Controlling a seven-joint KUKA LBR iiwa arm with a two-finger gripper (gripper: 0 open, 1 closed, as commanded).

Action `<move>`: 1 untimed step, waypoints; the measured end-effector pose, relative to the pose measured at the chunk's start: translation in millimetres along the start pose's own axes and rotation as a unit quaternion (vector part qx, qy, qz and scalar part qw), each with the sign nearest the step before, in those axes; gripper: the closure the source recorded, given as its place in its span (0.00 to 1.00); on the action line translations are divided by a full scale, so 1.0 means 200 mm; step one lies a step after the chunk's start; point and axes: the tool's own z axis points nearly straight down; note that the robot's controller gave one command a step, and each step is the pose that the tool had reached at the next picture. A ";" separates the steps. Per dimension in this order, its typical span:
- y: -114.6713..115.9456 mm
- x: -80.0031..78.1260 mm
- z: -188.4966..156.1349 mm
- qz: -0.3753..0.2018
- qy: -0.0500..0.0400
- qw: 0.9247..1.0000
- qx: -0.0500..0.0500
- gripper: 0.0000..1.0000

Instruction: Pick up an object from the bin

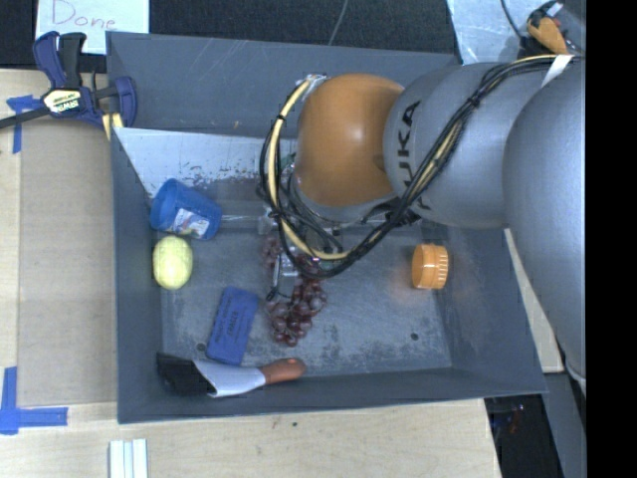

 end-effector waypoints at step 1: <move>-0.23 0.15 0.33 -0.281 0.001 0.960 0.000 0.00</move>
Offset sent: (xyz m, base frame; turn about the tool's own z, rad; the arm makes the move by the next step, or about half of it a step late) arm 0.0164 -0.0500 -0.0685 0.0943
